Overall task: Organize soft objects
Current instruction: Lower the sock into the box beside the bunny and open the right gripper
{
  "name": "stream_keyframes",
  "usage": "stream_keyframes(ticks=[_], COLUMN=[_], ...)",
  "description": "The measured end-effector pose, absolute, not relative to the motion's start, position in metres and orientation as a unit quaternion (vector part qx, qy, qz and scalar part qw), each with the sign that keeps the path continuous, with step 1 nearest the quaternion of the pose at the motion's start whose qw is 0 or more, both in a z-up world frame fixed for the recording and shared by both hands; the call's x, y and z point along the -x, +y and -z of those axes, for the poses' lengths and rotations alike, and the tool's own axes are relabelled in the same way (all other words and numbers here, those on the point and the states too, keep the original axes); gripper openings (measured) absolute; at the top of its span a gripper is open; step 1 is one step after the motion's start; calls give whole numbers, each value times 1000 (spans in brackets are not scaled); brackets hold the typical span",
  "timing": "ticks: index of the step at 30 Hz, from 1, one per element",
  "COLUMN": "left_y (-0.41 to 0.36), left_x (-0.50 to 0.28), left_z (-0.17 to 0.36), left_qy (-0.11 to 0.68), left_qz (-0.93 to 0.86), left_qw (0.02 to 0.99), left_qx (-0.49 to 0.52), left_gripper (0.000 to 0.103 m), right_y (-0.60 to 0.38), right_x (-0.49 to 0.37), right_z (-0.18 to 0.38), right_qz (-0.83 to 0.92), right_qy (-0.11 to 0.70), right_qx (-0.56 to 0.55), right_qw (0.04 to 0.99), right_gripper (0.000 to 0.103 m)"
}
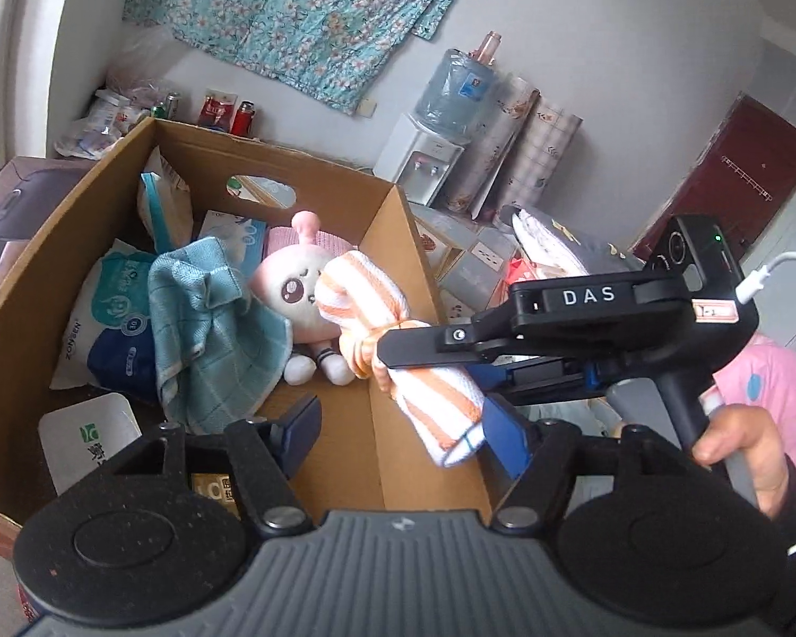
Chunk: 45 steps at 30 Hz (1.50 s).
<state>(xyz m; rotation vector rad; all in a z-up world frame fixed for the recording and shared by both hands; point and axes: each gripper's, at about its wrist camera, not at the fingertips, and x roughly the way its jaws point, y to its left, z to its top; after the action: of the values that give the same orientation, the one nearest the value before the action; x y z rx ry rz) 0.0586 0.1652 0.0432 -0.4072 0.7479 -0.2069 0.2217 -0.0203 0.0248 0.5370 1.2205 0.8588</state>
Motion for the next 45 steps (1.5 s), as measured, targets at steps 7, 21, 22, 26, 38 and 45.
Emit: stream_keyframes(ticks=[7, 21, 22, 26, 38, 45], left_y=[165, 148, 148, 152, 146, 165], left_x=[-67, -81, -84, -102, -146, -148], left_z=[-35, -23, -19, -1, 35, 33], left_qy=[372, 393, 402, 445, 547, 539], left_qz=[117, 125, 123, 121, 170, 129], left_qw=[890, 892, 890, 872, 816, 822], left_qx=[238, 183, 178, 163, 74, 133], left_gripper=[68, 30, 30, 29, 51, 44], right_y=[-19, -50, -58, -85, -116, -119], right_x=[-219, -220, -221, -230, -248, -255], right_z=[-22, -30, -34, -41, -8, -1], right_qz=[-389, -401, -396, -384, -355, -353], right_qy=[548, 521, 511, 489, 508, 511], right_qx=[-254, -262, -262, -278, -307, -312], right_qw=[696, 706, 716, 732, 722, 720], right_gripper=[41, 48, 48, 51, 52, 52])
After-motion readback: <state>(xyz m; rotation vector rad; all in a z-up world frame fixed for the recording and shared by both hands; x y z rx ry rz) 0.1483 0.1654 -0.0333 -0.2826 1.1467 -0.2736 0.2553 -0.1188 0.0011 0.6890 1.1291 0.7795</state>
